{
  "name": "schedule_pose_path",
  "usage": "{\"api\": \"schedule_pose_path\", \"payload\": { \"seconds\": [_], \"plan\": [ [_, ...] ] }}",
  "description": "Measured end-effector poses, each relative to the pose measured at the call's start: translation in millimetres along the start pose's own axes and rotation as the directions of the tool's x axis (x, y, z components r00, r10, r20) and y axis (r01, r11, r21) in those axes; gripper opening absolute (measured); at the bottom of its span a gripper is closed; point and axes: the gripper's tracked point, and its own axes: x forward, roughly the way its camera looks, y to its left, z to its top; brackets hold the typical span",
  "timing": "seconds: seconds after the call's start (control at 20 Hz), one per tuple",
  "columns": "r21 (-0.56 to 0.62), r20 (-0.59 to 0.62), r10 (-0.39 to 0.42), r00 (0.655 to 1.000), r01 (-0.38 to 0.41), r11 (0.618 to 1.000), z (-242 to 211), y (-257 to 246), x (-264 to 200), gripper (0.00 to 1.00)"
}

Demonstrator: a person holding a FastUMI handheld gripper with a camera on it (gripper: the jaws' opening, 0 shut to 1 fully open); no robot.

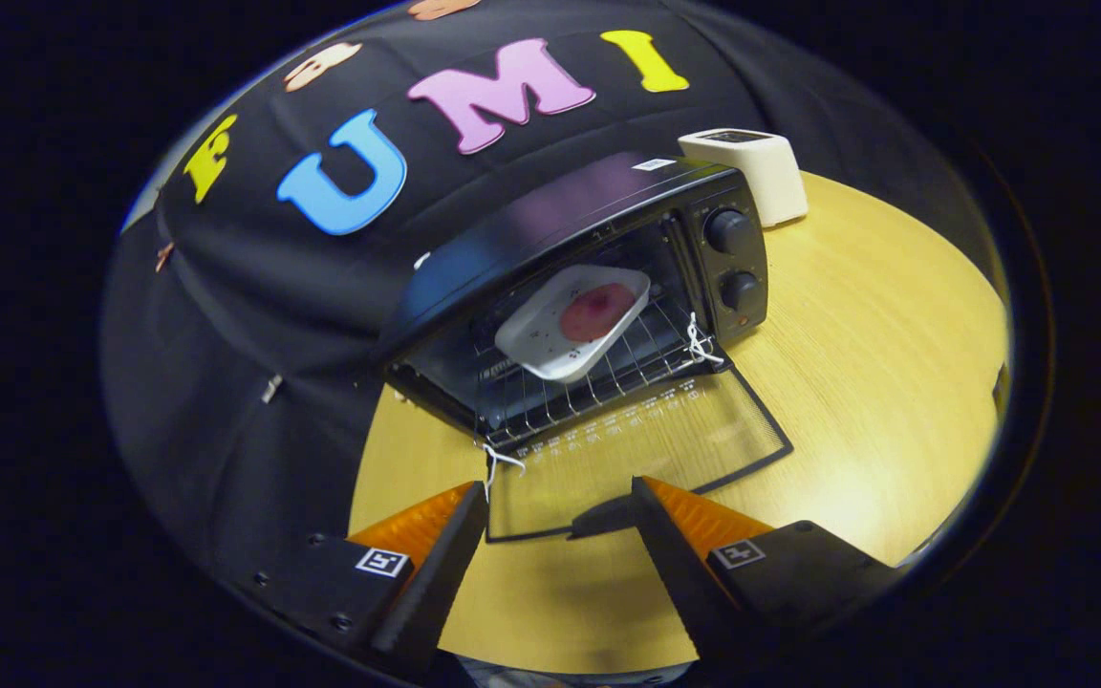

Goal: Open the toaster oven, put the food inside, and close the toaster oven door.

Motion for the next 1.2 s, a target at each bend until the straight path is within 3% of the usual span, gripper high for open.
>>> {"api": "schedule_pose_path", "payload": {
  "seconds": [0.2, 0.4, 0.7, 1.0, 1.2],
  "plan": [
    [-0.143, -0.008, -0.045, 0.999, 0.044, 0.989, -11, -14, -15, 0.99],
    [-0.202, -0.028, -0.084, 0.996, 0.076, 0.976, -23, -27, -20, 0.99],
    [-0.348, -0.07, -0.163, 0.984, 0.129, 0.929, -49, -48, -11, 0.99],
    [-0.399, -0.121, -0.244, 0.962, 0.178, 0.899, -74, -64, 17, 0.99],
    [-0.434, -0.122, -0.254, 0.959, 0.179, 0.883, -79, -63, 36, 0.99]
  ]
}}
